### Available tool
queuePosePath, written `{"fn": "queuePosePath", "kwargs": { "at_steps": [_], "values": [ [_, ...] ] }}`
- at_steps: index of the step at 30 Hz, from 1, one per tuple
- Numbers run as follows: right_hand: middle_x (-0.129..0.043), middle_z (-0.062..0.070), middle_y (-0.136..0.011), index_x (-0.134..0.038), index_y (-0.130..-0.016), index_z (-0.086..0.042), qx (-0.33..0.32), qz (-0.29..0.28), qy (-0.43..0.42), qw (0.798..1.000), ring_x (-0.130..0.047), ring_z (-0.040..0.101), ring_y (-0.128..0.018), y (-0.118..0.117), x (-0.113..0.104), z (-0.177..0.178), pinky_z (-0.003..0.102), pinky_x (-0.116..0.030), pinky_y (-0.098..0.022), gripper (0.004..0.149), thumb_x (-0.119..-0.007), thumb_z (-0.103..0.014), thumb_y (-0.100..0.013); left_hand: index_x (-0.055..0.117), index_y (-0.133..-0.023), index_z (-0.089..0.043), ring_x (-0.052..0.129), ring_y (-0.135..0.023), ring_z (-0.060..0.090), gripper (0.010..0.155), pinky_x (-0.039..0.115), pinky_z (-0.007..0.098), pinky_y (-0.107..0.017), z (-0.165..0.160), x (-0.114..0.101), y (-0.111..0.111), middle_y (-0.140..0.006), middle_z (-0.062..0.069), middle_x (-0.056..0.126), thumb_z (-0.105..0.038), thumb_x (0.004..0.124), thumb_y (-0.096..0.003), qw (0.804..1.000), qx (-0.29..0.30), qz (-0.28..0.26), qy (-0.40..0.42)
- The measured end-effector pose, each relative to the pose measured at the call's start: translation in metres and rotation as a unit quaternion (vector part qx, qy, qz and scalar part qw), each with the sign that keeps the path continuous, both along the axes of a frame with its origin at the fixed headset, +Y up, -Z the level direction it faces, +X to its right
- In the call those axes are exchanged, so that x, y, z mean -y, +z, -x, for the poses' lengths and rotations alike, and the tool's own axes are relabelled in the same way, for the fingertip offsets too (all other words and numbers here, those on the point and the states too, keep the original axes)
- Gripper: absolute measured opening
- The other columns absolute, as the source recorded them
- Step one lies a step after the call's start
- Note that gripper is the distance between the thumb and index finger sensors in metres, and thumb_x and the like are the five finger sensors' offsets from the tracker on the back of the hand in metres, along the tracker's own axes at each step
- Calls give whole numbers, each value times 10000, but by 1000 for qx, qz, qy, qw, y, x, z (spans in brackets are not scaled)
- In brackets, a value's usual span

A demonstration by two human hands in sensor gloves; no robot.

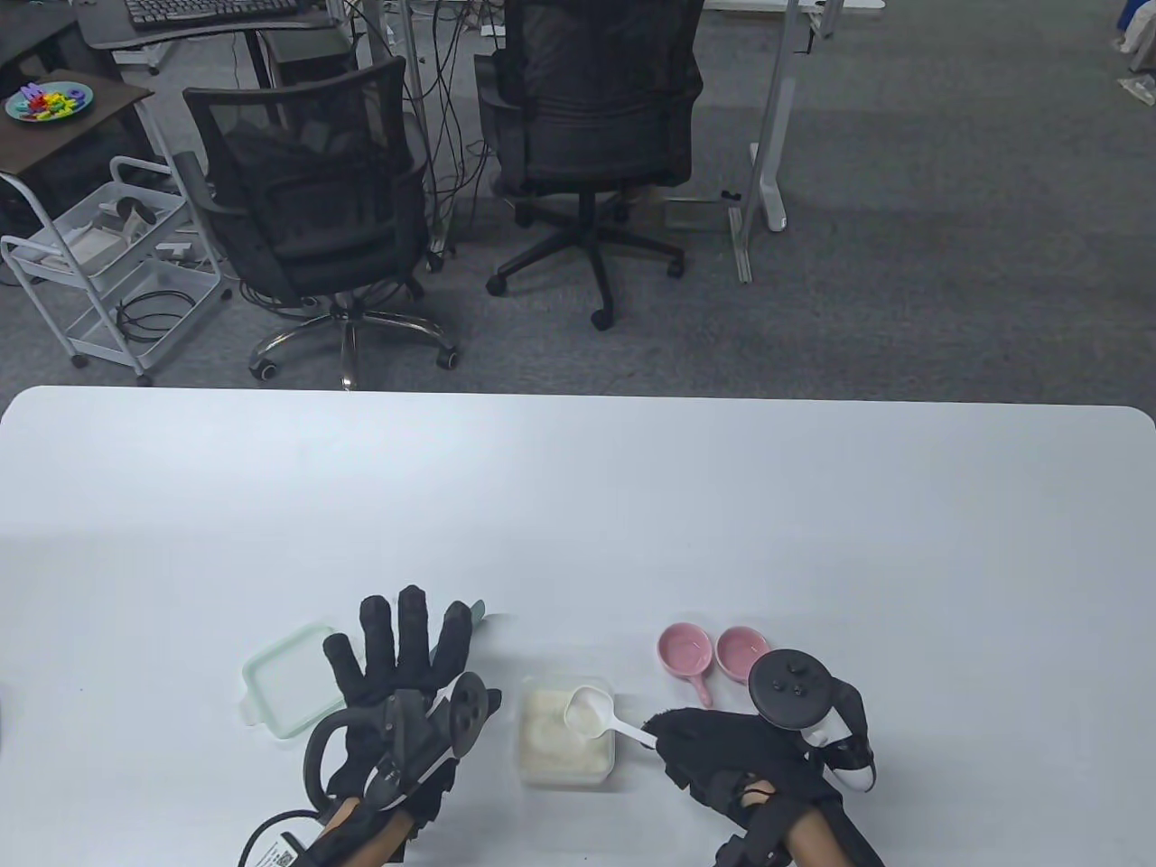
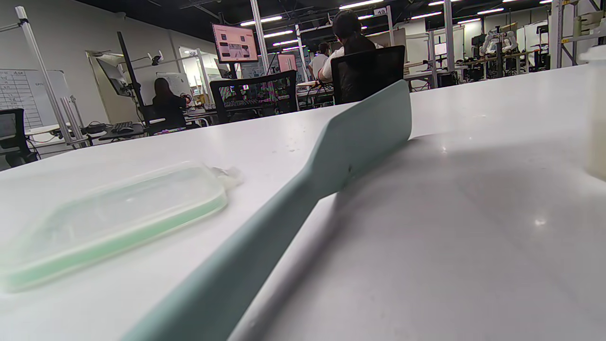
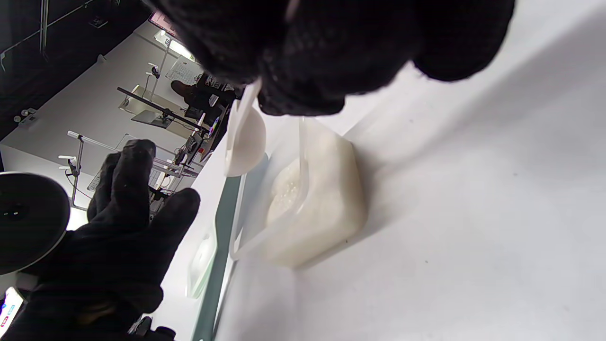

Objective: Scoop white sugar with coffee spoon and level it off using dessert spatula

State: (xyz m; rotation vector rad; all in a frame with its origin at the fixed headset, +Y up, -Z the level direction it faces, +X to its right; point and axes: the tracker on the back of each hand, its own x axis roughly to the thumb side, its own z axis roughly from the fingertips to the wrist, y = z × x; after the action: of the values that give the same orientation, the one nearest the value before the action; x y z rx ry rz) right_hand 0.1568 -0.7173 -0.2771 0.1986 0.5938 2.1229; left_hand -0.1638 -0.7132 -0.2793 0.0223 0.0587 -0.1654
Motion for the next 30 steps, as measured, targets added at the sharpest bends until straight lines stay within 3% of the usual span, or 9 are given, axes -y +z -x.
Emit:
{"fn": "queuePosePath", "kwargs": {
  "at_steps": [6,16,24,30],
  "values": [
    [-957,99,-621,-786,-967,-74,36,-15,-31,999,-923,204,-332,-3,-6,-14,516,-757,-525,462,-780,-275,-552,20,-1094,-470,29,-1147,464,921,182,742,-752,0,-1,1,-1198,42,-70,-791,538,-403,1000,-2,7,2],
    [-953,104,-631,-781,-972,-77,153,-26,-84,984,-923,208,-341,-12,-10,-72,521,-752,-529,464,-784,-273,-551,82,-1108,-469,57,-1158,453,902,196,737,-760,-3,8,-1,-1215,29,-19,-779,561,-409,999,29,30,9],
    [-936,118,-663,-762,-991,-85,242,10,-44,969,-916,223,-372,-14,1,-119,534,-731,-549,470,-789,-265,-557,80,-1109,-465,51,-1155,456,898,194,738,-758,-5,11,-2,-1214,32,-25,-777,555,-413,998,35,43,6],
    [-915,135,-703,-750,-1013,-134,272,24,39,961,-907,244,-412,-16,8,-126,550,-705,-576,474,-795,-257,-557,79,-1110,-462,53,-1156,453,902,195,737,-759,-5,12,-2,-1213,31,-25,-779,553,-410,998,40,46,14]
  ]
}}
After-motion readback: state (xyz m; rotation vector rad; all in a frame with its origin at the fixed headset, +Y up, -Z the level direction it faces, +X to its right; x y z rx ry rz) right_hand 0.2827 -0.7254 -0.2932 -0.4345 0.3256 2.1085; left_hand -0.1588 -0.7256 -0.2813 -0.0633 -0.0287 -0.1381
